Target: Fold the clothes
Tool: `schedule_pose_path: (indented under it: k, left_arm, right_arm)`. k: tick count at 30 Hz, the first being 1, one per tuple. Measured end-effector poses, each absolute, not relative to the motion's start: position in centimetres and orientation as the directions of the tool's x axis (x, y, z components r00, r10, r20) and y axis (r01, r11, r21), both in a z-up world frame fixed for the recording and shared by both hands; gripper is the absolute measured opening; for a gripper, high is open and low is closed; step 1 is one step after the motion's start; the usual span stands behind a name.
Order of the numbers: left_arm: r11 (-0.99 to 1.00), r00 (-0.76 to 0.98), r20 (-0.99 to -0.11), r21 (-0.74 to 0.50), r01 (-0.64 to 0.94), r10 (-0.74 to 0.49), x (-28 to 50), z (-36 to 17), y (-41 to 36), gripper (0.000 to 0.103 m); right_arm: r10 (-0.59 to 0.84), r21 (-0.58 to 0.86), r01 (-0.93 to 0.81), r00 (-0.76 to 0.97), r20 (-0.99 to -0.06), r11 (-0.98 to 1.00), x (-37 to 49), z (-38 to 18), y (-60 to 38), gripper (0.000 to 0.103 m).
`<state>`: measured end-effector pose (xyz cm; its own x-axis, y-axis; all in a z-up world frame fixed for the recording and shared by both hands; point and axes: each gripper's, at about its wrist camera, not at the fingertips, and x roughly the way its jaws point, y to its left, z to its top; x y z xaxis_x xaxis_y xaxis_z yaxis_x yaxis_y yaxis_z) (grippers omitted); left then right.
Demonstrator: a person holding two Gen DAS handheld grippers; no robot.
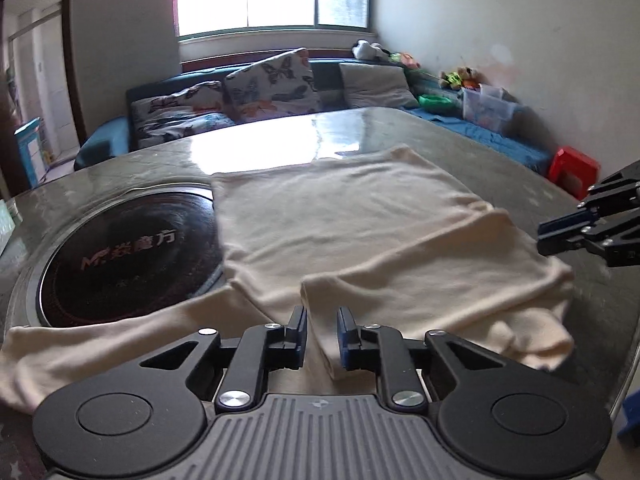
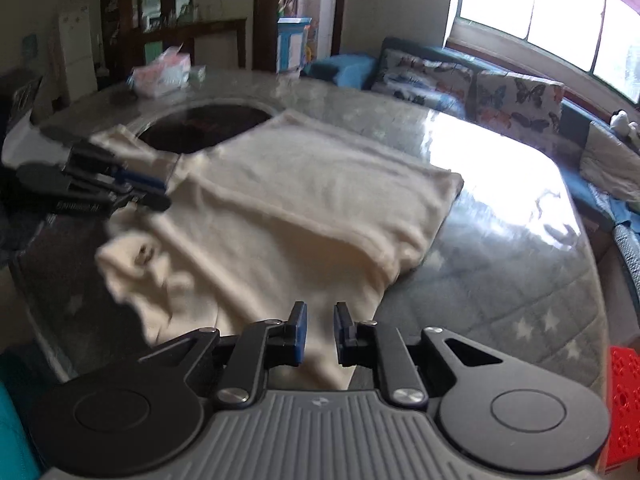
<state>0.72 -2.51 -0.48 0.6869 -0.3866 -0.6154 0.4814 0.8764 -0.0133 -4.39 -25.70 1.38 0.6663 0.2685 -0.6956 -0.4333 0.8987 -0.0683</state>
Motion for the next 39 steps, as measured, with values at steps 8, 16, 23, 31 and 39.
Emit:
schedule_pose_path:
  k: [8, 16, 23, 31, 39]
  left_arm:
    - [0.845, 0.662, -0.615, -0.014, 0.535, -0.429, 1.8, -0.8, -5.3, 0.02]
    - [0.867, 0.682, -0.602, -0.034, 0.497, -0.414, 2.0, -0.5, -3.9, 0.02]
    - [0.894, 0.694, -0.617, -0.033, 0.447, -0.37, 2.7, -1.4, -3.4, 0.02]
    - [0.954, 0.759, -0.596, -0.04, 0.298, -0.262, 0.8, -0.2, 3.1, 0.032]
    - [0.998, 0.789, -0.61, -0.046, 0.049, -0.067, 0.2, -0.5, 10.3, 0.042]
  right_arm:
    - [0.225, -0.062, -0.365, 0.688, -0.69, 0.929, 0.0, 0.0, -25.0, 0.013]
    - [0.217, -0.04, -0.332, 0.698, -0.683, 0.942, -0.2, -0.3, -25.8, 0.016]
    - [0.206, -0.047, -0.33, 0.689, -0.695, 0.943, 0.0, -1.2, -24.5, 0.022]
    - [0.261, -0.053, -0.406, 0.678, -0.687, 0.912, -2.8, 0.0, -22.3, 0.031]
    - [0.275, -0.083, -0.448, 0.674, -0.686, 0.89, -4.1, -0.2, -20.1, 0.032]
